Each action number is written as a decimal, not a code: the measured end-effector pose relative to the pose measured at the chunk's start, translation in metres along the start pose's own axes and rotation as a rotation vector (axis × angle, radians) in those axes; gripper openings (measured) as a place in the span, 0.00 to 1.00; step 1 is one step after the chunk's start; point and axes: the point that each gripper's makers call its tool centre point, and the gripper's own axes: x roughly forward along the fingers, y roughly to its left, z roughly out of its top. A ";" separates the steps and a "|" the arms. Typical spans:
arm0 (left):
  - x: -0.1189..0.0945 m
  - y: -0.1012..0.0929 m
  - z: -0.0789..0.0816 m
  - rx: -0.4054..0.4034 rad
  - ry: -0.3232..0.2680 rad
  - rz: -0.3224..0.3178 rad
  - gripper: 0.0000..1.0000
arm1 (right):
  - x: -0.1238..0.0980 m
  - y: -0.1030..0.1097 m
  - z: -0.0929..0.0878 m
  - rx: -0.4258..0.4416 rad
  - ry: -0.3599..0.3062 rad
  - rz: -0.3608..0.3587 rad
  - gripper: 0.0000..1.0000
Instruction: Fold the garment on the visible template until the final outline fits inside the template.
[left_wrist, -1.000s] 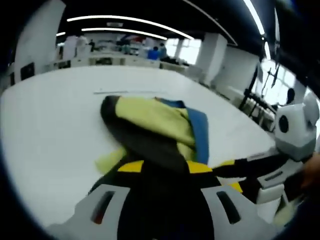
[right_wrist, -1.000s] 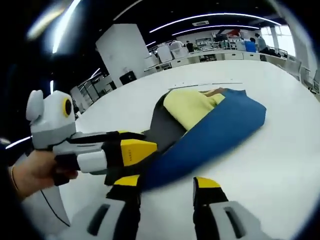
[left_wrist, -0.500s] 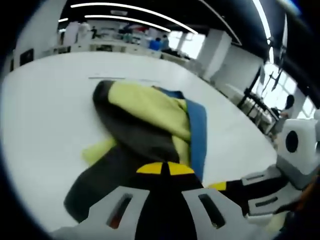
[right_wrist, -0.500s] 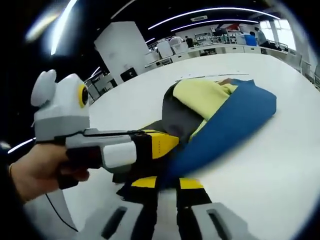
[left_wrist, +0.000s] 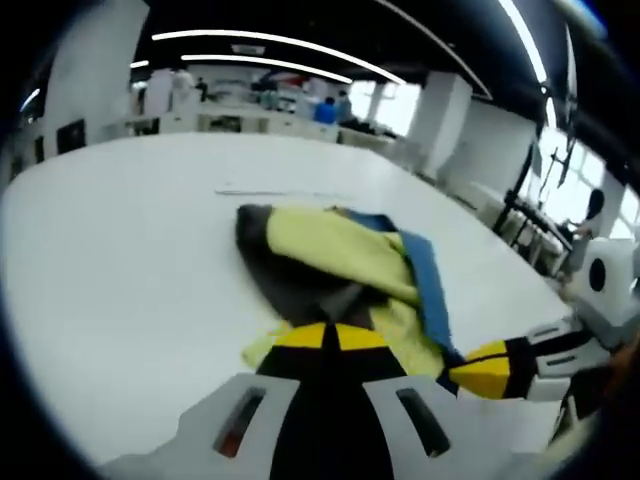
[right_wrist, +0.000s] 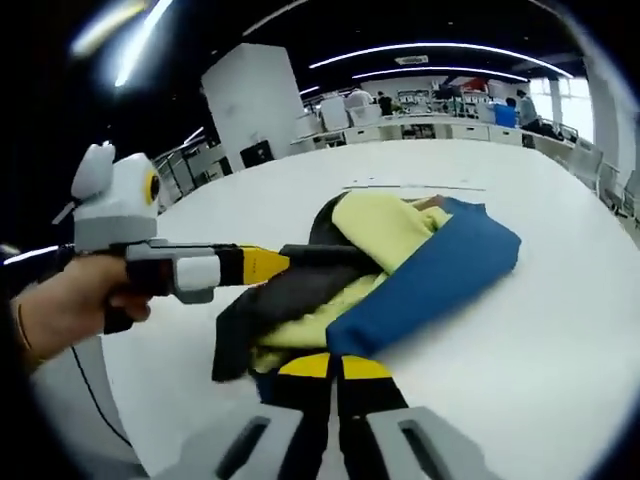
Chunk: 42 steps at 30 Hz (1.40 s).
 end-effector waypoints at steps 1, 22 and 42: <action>-0.001 0.004 0.002 0.009 -0.004 0.012 0.00 | -0.003 -0.003 0.002 -0.028 0.001 -0.008 0.00; -0.020 0.105 0.017 -0.036 -0.023 0.236 0.00 | -0.049 -0.120 0.032 0.058 -0.038 -0.221 0.00; -0.020 0.176 0.023 -0.013 0.010 0.370 0.00 | -0.070 -0.270 0.031 0.124 0.028 -0.495 0.00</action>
